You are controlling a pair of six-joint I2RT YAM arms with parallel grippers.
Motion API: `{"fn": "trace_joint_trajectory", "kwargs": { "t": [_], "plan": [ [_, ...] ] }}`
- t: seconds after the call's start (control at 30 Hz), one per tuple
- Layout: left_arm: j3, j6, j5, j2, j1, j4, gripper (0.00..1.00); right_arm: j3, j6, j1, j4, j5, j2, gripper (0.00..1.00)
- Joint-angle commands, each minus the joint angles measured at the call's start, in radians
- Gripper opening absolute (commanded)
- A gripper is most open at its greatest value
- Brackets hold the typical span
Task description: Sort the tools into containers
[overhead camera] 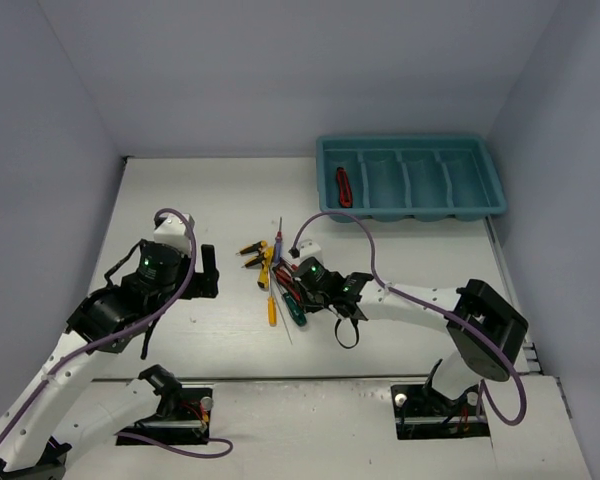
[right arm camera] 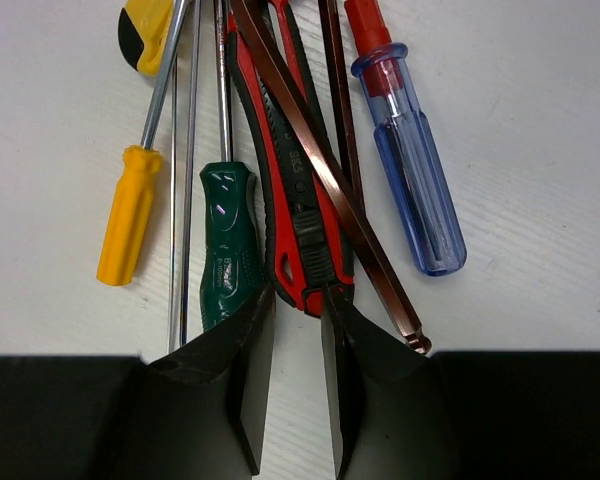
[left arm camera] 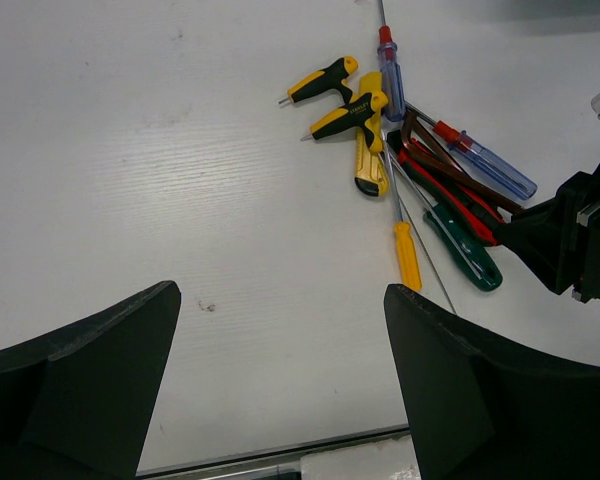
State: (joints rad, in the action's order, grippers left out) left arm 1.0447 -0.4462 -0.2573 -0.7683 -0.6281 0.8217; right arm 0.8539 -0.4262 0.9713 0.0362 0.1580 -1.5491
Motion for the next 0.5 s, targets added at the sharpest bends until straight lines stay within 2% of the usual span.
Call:
{"fn": "trace_joint_trajectory", "kwargs": {
  "t": [0.0,0.17,0.3,0.47],
  "plan": [
    [0.033,0.011,0.01,-0.018,0.002,-0.023,0.81,0.024,-0.027,0.018,0.057,0.03,-0.007,0.22],
    [0.034,0.015,0.02,-0.031,0.002,-0.024,0.81,0.011,-0.039,0.019,0.073,0.041,-0.031,0.25],
    [0.033,0.021,0.018,-0.035,0.002,-0.024,0.81,0.008,-0.041,0.02,0.078,0.058,-0.057,0.37],
    [0.032,0.026,0.019,-0.026,0.002,-0.023,0.81,0.011,-0.039,0.02,0.085,0.068,-0.084,0.39]
  ]
}}
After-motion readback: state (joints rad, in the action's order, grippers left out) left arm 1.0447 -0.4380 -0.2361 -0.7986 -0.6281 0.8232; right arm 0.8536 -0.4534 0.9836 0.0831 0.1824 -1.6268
